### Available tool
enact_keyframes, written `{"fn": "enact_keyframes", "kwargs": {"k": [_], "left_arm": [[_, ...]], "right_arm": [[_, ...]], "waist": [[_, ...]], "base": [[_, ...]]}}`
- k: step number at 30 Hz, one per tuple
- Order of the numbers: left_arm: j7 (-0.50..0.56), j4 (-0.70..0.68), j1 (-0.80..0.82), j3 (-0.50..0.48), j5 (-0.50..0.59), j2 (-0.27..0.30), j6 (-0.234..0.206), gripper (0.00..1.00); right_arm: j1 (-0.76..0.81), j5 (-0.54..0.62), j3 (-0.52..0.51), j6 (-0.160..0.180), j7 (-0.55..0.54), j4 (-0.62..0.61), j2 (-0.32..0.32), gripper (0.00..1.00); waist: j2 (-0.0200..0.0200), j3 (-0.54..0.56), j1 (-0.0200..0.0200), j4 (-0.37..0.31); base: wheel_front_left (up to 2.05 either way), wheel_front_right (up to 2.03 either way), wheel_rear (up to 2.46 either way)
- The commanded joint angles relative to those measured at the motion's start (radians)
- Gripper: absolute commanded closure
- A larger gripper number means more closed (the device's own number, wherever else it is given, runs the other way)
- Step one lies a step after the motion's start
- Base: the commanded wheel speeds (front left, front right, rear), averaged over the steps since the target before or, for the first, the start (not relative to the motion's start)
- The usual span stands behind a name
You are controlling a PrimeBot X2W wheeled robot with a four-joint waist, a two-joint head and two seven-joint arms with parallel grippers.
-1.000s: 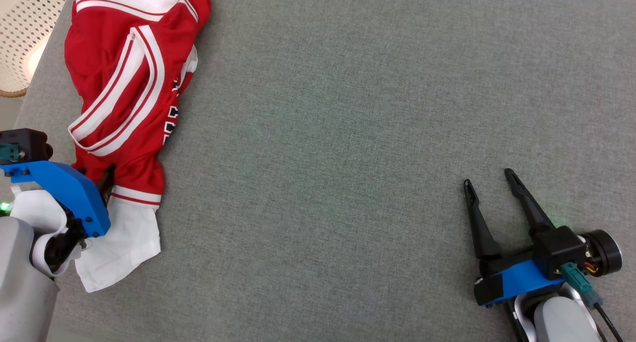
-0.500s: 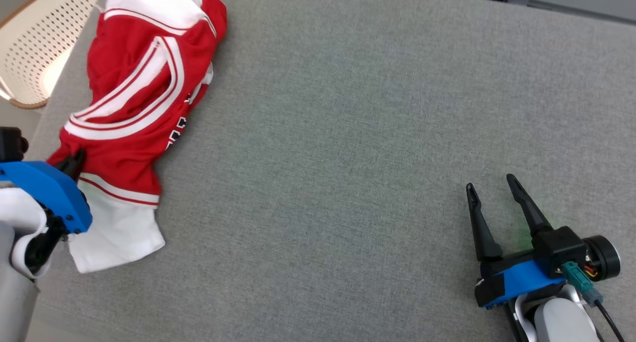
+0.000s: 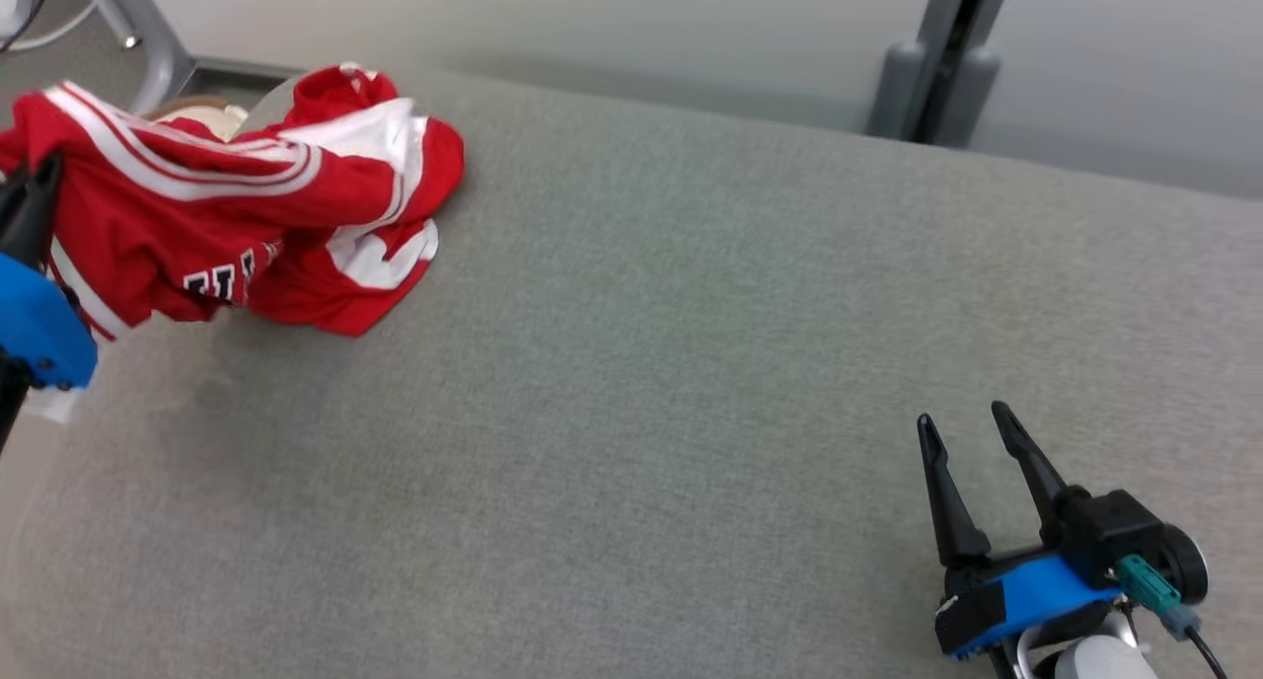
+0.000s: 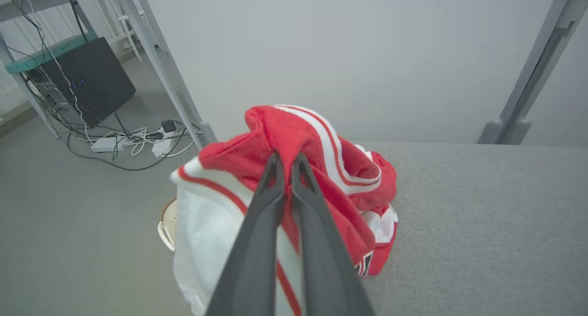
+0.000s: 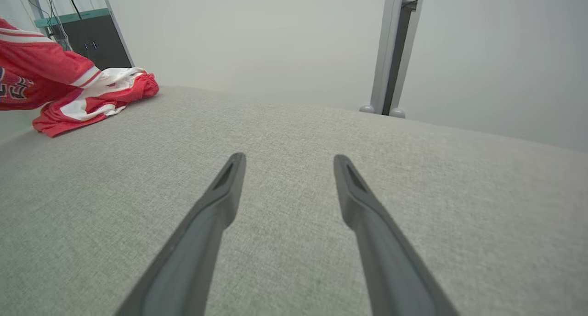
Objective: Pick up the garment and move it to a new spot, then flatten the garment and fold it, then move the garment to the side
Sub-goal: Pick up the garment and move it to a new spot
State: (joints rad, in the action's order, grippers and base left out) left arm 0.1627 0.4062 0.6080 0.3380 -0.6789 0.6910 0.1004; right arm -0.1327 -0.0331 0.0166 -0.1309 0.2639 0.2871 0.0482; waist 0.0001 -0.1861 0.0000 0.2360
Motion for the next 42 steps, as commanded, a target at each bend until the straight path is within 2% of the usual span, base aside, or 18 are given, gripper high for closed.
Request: {"fn": "enact_keyframes", "kwargs": {"k": [1, 6, 11, 18, 23, 26, 30, 34, 40, 41, 42], "left_arm": [[0.002, -0.028, 0.029, 0.0, 0.001, 0.004, -0.002, 1.0], [0.019, -0.132, 0.085, 0.013, 0.009, -0.01, -0.003, 1.0], [0.055, -0.221, 0.173, 0.07, 0.032, -0.073, 0.001, 1.0], [0.053, -0.298, 0.265, 0.153, 0.005, -0.254, 0.003, 1.0], [0.016, -0.303, 0.258, 0.204, -0.026, -0.377, 0.004, 1.0], [-0.011, -0.26, 0.215, 0.23, -0.039, -0.429, -0.003, 1.0], [-0.055, -0.133, 0.15, 0.255, -0.043, -0.466, -0.009, 1.0], [-0.141, 0.039, 0.102, 0.269, 0.012, -0.448, -0.028, 1.0], [-0.343, 0.256, 0.085, 0.265, 0.087, -0.431, -0.065, 1.0], [-0.364, 0.282, 0.086, 0.262, 0.088, -0.435, -0.063, 0.96], [-0.381, 0.306, 0.089, 0.259, 0.09, -0.438, -0.059, 0.79]], "right_arm": [[0.017, -0.01, -0.004, 0.0, 0.001, 0.004, 0.004, 0.0], [0.056, -0.039, -0.022, 0.0, 0.001, 0.015, 0.004, 0.0], [0.086, -0.05, -0.04, 0.0, 0.001, 0.025, 0.004, 0.0], [0.089, -0.058, -0.066, 0.0, 0.001, 0.018, 0.004, 0.0], [0.062, -0.05, -0.077, 0.0, 0.001, 0.003, 0.004, 0.0], [0.047, -0.045, -0.088, 0.0, 0.001, -0.006, 0.004, 0.0], [0.027, -0.06, -0.085, 0.0, 0.001, -0.015, 0.004, 0.0], [0.006, -0.075, -0.076, 0.0, 0.001, -0.022, 0.004, 0.0], [-0.01, -0.077, -0.081, 0.0, 0.001, -0.024, 0.004, 0.0], [-0.01, -0.076, -0.082, 0.0, 0.001, -0.023, 0.004, 0.0], [-0.012, -0.074, -0.081, 0.0, 0.001, -0.022, 0.004, 0.0]], "waist": [[-0.0001, 0.057, 0.0, -0.052], [-0.0001, 0.121, 0.0, -0.115], [-0.0001, 0.155, 0.0, -0.186], [-0.0001, 0.147, 0.0, -0.281], [-0.0001, 0.11, 0.0, -0.336], [-0.0001, 0.075, 0.0, -0.357], [-0.0001, 0.022, 0.0, -0.385], [-0.0001, -0.03, 0.0, -0.405], [-0.0001, -0.077, 0.0, -0.408], [-0.0001, -0.08, 0.0, -0.406], [-0.0001, -0.083, 0.0, -0.403]], "base": [[0.0, 0.0, 0.0], [0.0, 0.0, 0.0], [0.0, 0.0, 0.0], [0.0, 0.0, 0.0], [0.0, 0.0, 0.0], [0.0, 0.0, 0.0], [0.0, 0.0, 0.0], [0.0, 0.0, 0.0], [0.0, 0.0, 0.0], [0.0, 0.0, 0.0], [0.0, 0.0, 0.0]]}}
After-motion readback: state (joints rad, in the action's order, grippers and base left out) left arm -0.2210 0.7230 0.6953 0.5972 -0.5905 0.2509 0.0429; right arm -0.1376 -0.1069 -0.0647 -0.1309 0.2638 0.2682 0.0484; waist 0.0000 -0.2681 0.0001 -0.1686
